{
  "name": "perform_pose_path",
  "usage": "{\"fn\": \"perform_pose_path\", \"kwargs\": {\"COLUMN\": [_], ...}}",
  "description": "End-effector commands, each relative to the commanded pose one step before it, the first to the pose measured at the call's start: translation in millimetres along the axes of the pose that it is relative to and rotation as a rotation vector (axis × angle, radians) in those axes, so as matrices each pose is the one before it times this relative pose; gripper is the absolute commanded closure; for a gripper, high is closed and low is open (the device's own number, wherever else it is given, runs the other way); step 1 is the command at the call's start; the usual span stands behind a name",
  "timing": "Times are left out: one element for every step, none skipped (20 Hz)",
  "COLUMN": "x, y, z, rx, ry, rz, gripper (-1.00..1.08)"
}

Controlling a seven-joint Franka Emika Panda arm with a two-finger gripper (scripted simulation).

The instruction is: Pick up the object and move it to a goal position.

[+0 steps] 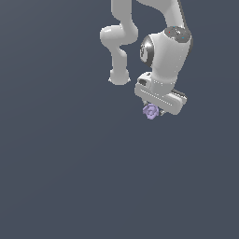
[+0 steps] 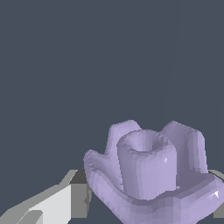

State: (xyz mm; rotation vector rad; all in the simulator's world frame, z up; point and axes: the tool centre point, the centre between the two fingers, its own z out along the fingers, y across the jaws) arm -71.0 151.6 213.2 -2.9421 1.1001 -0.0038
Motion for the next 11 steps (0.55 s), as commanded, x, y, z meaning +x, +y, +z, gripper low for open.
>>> {"fn": "perform_pose_path", "kwargs": {"x": [-0.62,-0.17,-0.08,-0.06,-0.04,-0.03,-0.02,-0.01,-0.01,-0.03,0.0], "y": [-3.86,-1.61,-1.31,-1.18,-1.04,-0.89,-0.74,-0.58,-0.42,-0.32,-0.08], "z": [-15.76,-4.72,-4.45,-3.92,-3.38,-2.85,-2.33,-1.81,-1.29,-0.68,-0.26], "rx": [-0.00144,-0.00023,0.0,0.0,0.0,0.0,0.0,0.0,0.0,0.00018,0.0], "ry": [-0.00066,-0.00052,0.0,0.0,0.0,0.0,0.0,0.0,0.0,-0.00056,0.0], "rz": [0.00033,-0.00039,0.0,0.0,0.0,0.0,0.0,0.0,0.0,-0.00036,0.0], "gripper": [1.08,1.08,1.08,1.08,1.08,1.08,1.08,1.08,1.08,1.08,1.08]}}
